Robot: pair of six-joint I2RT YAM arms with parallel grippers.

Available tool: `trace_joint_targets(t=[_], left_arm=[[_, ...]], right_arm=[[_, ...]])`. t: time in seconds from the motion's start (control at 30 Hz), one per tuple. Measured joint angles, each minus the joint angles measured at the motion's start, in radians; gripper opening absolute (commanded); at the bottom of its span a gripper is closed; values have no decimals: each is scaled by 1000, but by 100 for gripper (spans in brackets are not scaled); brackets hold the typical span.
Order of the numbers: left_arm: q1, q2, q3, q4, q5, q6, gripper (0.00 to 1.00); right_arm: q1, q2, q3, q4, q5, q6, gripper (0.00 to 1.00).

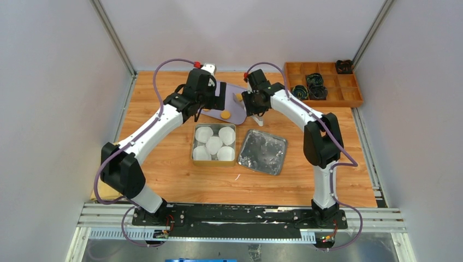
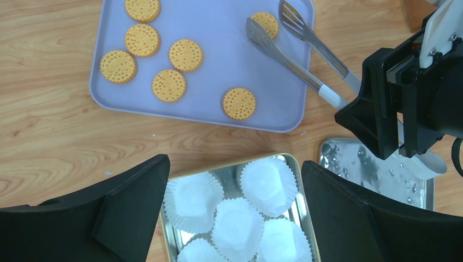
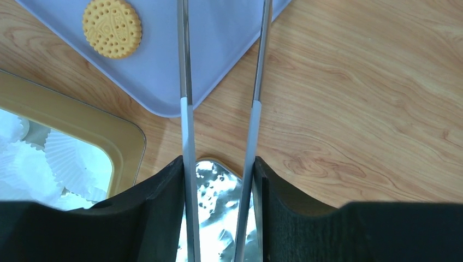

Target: Pack the cookies

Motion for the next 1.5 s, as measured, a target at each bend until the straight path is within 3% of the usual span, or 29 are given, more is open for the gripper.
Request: trace_joint_targets(t=[1.5], left_arm=[[0,-48,-42,9,6,6,92]], right_arm=[[19,70,171,-143,47,-33,0]])
